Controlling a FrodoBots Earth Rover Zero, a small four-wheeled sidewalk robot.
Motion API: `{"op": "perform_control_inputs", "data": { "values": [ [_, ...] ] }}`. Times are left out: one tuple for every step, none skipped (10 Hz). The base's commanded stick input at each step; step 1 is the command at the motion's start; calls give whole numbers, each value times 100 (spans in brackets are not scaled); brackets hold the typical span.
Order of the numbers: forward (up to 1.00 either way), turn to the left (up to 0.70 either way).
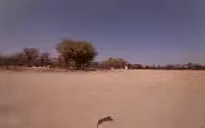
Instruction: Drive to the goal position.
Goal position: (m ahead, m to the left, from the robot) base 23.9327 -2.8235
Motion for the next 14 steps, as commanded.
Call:
{"op": "perform_control_inputs", "data": {
  "values": [
    [100, 0],
    [100, 0],
    [100, 0],
    [100, 0],
    [100, 0],
    [100, 0],
    [100, -11],
    [100, -13],
    [100, -16],
    [100, -20],
    [100, -26],
    [100, -26],
    [100, -23],
    [100, -8]
  ]
}}
